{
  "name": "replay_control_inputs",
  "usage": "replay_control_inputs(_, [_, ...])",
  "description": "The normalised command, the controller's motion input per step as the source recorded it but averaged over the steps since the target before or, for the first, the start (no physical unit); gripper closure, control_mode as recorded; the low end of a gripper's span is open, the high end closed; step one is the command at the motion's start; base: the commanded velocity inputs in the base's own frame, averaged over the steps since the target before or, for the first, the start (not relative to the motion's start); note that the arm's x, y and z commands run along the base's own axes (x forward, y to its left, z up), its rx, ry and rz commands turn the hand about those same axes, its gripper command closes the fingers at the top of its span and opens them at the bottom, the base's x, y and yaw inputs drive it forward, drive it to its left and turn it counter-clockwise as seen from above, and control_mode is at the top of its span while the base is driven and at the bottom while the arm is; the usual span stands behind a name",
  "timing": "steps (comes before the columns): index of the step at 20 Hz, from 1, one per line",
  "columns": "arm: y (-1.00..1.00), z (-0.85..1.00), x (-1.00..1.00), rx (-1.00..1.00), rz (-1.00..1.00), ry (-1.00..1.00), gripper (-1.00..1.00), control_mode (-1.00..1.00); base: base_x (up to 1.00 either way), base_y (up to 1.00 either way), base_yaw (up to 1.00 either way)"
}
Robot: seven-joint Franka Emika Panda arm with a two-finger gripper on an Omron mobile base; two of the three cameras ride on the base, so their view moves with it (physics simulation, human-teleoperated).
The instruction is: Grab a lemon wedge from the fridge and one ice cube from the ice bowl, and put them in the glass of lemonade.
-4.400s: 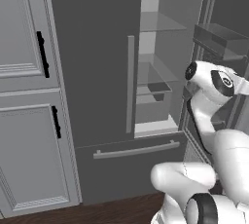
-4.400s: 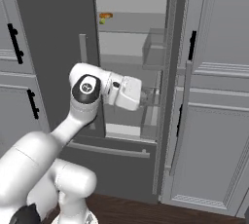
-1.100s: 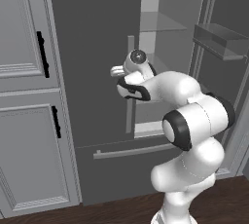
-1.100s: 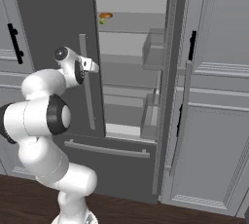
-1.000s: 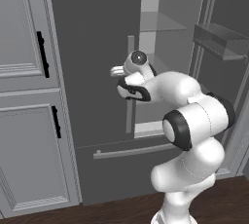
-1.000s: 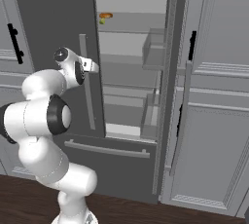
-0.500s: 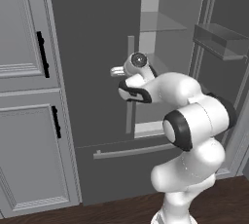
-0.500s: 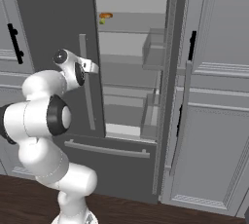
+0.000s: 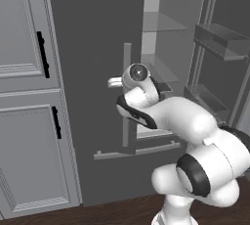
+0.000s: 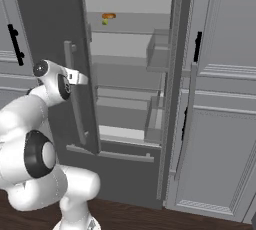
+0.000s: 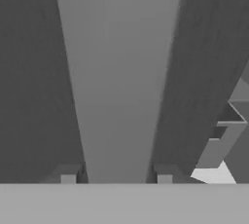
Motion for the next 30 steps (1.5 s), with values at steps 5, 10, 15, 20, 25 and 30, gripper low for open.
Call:
replay_control_inputs(5, [0.82, 0.93, -1.0, -0.13, 0.0, 0.0, 1.0, -1.0, 0.0, 0.0, 0.0])
replay_control_inputs(10, [0.93, 0.93, -1.0, -0.22, 0.0, -0.01, -1.0, -1.0, 0.0, 0.0, 0.0])
replay_control_inputs(15, [0.8, 0.79, -1.0, -0.25, -0.01, -0.06, -1.0, -1.0, 0.0, 0.0, 0.0])
replay_control_inputs(20, [-0.63, 0.07, -1.0, 0.0, 0.02, -0.21, -1.0, -1.0, 0.0, 0.0, 0.0])
replay_control_inputs(25, [-1.0, 0.02, -0.74, 0.3, 0.01, -0.16, -1.0, -1.0, 0.0, 0.0, 0.0])
replay_control_inputs(30, [-1.0, 0.12, -0.07, 0.41, 0.01, -0.01, -1.0, -1.0, 0.0, 0.0, 0.0])
